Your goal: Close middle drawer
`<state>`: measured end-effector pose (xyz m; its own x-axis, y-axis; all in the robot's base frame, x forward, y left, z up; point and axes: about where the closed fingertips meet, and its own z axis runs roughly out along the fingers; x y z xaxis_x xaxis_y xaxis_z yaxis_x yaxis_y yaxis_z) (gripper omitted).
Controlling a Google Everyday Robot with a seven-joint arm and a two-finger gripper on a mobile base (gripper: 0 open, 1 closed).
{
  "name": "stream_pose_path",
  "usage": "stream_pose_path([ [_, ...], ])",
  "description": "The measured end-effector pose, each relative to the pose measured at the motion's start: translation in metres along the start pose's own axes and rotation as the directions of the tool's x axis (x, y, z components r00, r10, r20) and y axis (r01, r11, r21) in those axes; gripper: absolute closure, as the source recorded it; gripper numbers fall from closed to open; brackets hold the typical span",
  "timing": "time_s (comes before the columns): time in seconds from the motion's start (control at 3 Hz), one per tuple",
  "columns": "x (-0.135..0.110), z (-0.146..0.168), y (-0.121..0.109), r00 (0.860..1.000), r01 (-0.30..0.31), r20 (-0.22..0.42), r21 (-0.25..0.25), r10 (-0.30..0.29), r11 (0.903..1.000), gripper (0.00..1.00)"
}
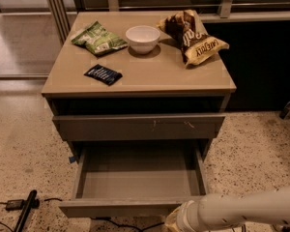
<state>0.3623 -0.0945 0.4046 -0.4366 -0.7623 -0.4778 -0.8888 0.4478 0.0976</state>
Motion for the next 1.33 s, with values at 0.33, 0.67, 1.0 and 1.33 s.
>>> stream_pose_path([
  [0.33, 0.0020, 0.0078, 0.0011, 1.000, -0.007, 0.005, -0.004, 0.008, 1.0000, 0.84],
  [0.67, 0.0020, 0.0078, 0.0011, 1.000, -0.007, 0.005, -0.004, 0.008, 1.0000, 0.61],
  [1.0, 0.0020, 0.0078, 0.0011, 1.000, -0.007, 0.005, -0.004, 0.008, 1.0000, 0.38],
  [1.33, 0.0020, 0.0078, 0.0011, 1.000, -0.007, 0.005, -0.004, 0.007, 1.0000, 0.14],
])
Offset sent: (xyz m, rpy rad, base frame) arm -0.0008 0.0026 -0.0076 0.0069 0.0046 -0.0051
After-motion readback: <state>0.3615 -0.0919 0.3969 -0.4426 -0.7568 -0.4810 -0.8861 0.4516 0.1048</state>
